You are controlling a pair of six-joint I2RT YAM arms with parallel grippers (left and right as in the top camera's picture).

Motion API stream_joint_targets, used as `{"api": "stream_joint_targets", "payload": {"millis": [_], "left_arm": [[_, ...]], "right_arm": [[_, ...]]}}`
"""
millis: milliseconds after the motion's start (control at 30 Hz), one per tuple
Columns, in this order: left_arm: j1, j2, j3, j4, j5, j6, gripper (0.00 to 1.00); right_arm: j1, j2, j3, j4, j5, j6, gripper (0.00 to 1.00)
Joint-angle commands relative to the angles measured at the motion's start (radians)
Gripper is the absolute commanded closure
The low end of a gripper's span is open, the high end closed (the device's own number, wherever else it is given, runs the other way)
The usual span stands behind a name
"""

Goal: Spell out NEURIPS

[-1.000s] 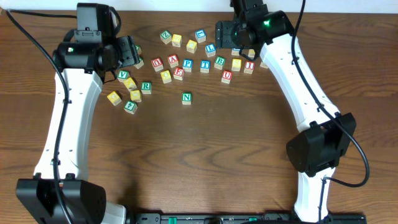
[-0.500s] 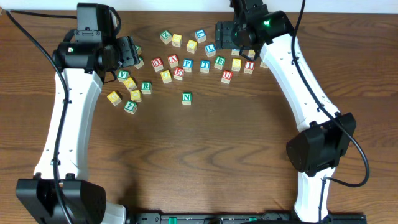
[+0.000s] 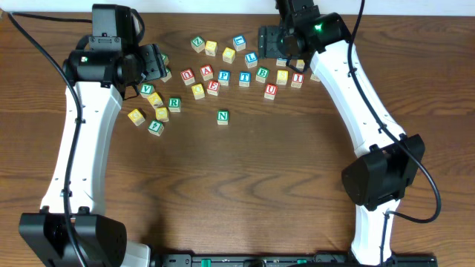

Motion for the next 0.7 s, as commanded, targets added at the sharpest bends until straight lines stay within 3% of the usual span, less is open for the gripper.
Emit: {"api": "stream_joint_targets", "payload": {"millis": [0,667], "left_arm": [[0.004,0.01,-0.005,-0.006,-0.012,0.013,0.3],[-0.003,0.055,-0.005,-0.005,-0.011,0.004,0.3]], "right_arm": [[0.005,0.007,-0.008,-0.004,0.058,0.025,0.2],[-0.001,0.009,-0.008,-0.007,0.066,0.07,0.22]]}}
